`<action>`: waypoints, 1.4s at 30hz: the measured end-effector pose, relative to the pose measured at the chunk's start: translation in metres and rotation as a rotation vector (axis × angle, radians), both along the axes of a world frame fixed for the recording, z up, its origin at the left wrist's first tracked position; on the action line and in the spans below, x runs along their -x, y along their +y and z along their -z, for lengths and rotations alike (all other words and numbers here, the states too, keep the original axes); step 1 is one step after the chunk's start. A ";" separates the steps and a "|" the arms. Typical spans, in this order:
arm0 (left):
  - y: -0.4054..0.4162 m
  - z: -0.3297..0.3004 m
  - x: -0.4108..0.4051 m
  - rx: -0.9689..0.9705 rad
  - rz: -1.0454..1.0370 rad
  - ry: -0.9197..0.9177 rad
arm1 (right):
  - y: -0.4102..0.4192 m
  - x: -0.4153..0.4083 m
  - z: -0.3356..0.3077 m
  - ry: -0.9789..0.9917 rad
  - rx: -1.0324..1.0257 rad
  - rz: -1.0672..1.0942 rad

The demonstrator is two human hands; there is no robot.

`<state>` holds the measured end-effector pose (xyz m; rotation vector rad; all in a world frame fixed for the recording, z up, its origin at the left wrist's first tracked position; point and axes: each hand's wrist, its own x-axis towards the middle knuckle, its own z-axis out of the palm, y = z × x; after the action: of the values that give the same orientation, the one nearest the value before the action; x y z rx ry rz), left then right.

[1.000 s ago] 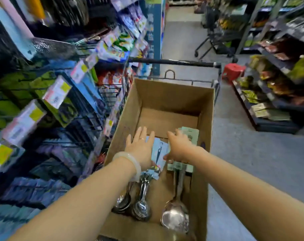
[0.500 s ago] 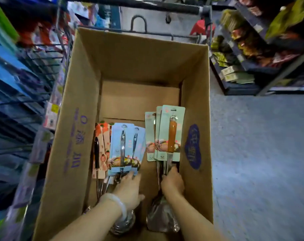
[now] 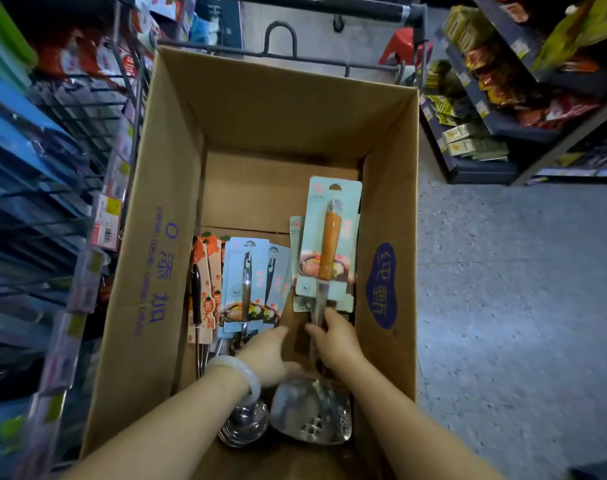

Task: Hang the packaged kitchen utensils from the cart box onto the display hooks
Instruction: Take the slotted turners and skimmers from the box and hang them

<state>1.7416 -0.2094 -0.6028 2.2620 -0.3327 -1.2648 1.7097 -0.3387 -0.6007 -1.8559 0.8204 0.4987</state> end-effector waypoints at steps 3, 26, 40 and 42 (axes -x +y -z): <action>-0.001 -0.013 0.008 0.161 -0.196 0.030 | 0.004 -0.030 -0.022 -0.114 -0.083 -0.036; 0.016 -0.004 0.009 0.252 -0.720 -0.357 | -0.002 0.012 0.047 0.284 0.258 0.082; 0.028 -0.015 -0.010 0.356 -0.748 -0.277 | 0.001 0.007 0.034 0.208 0.093 0.162; 0.026 -0.020 -0.015 0.352 -0.747 -0.307 | 0.007 0.008 0.032 0.138 -0.057 0.270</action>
<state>1.7565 -0.1830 -0.5830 1.9702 0.1733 -0.4372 1.7014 -0.3319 -0.6332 -1.6408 1.1195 0.4763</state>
